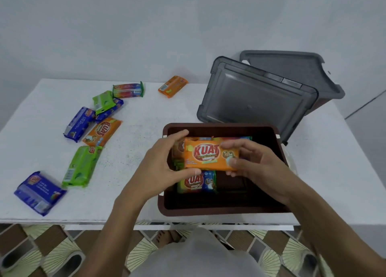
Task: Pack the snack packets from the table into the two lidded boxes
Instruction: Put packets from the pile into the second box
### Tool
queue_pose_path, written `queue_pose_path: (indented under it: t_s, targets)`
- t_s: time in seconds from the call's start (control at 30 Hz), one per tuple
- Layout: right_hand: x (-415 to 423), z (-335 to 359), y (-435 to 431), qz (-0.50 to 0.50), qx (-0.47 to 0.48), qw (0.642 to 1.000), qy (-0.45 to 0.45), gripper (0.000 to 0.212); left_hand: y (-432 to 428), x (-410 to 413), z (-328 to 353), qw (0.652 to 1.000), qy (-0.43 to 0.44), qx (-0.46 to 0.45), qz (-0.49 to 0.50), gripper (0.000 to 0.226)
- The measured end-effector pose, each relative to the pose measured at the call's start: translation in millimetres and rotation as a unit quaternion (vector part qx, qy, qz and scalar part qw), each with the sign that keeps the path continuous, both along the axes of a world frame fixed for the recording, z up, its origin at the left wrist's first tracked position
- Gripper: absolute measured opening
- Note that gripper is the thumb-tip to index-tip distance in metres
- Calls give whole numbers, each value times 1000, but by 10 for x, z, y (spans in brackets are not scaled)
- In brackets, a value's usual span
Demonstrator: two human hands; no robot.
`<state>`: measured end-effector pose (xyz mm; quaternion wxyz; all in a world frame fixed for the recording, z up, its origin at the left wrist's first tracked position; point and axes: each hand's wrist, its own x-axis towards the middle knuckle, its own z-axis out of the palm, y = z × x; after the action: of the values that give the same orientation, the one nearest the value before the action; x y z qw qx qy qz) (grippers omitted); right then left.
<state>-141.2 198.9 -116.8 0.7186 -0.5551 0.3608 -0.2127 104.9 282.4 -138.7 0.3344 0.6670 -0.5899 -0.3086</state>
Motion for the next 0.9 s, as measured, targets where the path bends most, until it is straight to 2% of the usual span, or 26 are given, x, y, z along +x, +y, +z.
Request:
queue_pose_path:
  t_s: [0.07,0.2,0.3,0.4,0.5,0.63,0.8,0.9]
  targets:
    - [-161,8,-39,10,-10,999,52,33,27,8,-93,995,-96,-33,-3,78]
    - [-359,-62,-107,35,-32,984,171,24,51,16,-250,992,-98,-77,21,55]
    - [-314,-243,-127,48,-46,960,272,25,31,5,-292,989,-118,-90,29,48]
    - [-233,-406,-139,74,-102,926,355,28,15,-9,-300,987,-124,-94,32,43]
    - [-219,-501,-151,122,-198,871,432,24,17,-9,-320,987,-121,-99,41,36]
    - [-189,-566,-121,140,-268,819,488,20,12,-13,-331,987,-115,-97,49,35]
    - [-138,-496,-99,157,-280,799,509,26,17,-8,-360,988,-112,-96,48,34]
    - [-97,-379,-81,161,-303,771,537,30,28,-12,-372,988,-108,-104,44,32]
